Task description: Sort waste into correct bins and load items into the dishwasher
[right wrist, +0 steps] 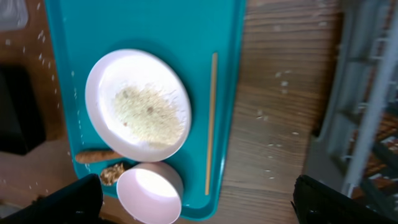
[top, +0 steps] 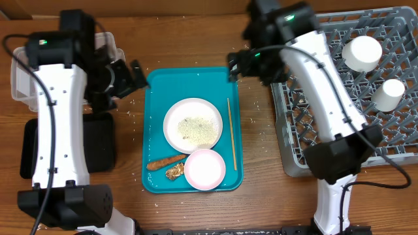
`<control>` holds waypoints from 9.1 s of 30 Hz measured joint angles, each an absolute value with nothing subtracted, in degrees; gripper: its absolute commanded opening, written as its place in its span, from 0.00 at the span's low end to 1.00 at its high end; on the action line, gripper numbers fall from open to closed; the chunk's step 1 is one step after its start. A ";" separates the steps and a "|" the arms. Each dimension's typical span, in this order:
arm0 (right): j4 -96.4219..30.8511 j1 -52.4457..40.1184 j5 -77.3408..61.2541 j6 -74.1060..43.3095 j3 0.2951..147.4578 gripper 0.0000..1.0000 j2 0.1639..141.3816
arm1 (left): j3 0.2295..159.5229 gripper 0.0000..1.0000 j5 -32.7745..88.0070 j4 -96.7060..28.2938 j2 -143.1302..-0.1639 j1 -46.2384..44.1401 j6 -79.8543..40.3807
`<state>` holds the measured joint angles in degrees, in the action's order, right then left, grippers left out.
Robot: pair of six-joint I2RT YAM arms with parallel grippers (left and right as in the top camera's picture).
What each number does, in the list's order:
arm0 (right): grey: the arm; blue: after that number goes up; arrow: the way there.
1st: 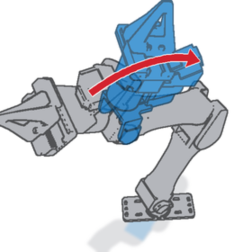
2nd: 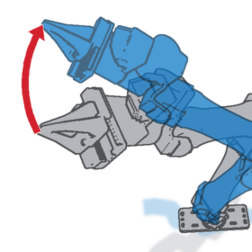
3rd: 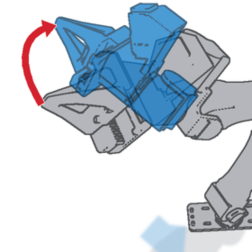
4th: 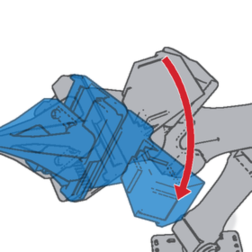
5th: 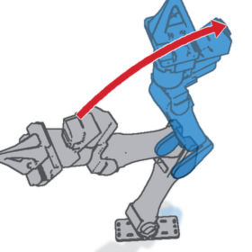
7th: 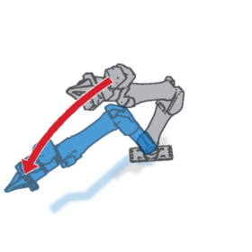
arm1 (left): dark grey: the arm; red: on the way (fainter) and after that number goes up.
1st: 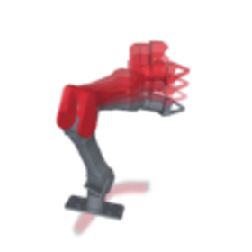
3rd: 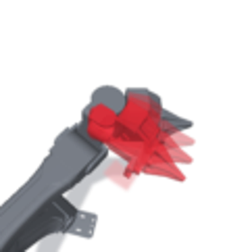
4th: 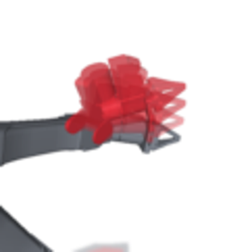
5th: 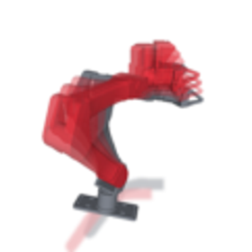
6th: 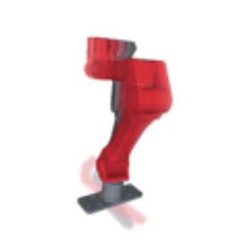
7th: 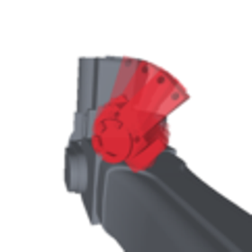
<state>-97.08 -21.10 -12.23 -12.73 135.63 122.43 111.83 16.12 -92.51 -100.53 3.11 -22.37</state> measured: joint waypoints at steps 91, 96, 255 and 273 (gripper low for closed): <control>-96.62 10.98 -8.71 -13.47 135.63 1.00 122.45 | 111.72 0.53 -9.72 -69.80 -134.17 -36.03 -44.01; -96.62 11.00 -8.71 -13.47 135.63 1.00 122.45 | 111.72 0.52 -9.69 -70.06 -134.17 -36.05 -44.66; -96.62 10.98 -8.71 -13.45 135.63 1.00 122.45 | 121.32 0.04 16.86 -87.72 -123.15 25.30 -31.40; -96.62 11.00 -8.71 -13.47 135.63 1.00 122.45 | 121.32 0.04 29.47 -93.17 -123.15 32.93 -23.88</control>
<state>-96.62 11.00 -8.71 -13.47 135.63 122.45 121.32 29.47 -93.17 -123.15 32.93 -23.88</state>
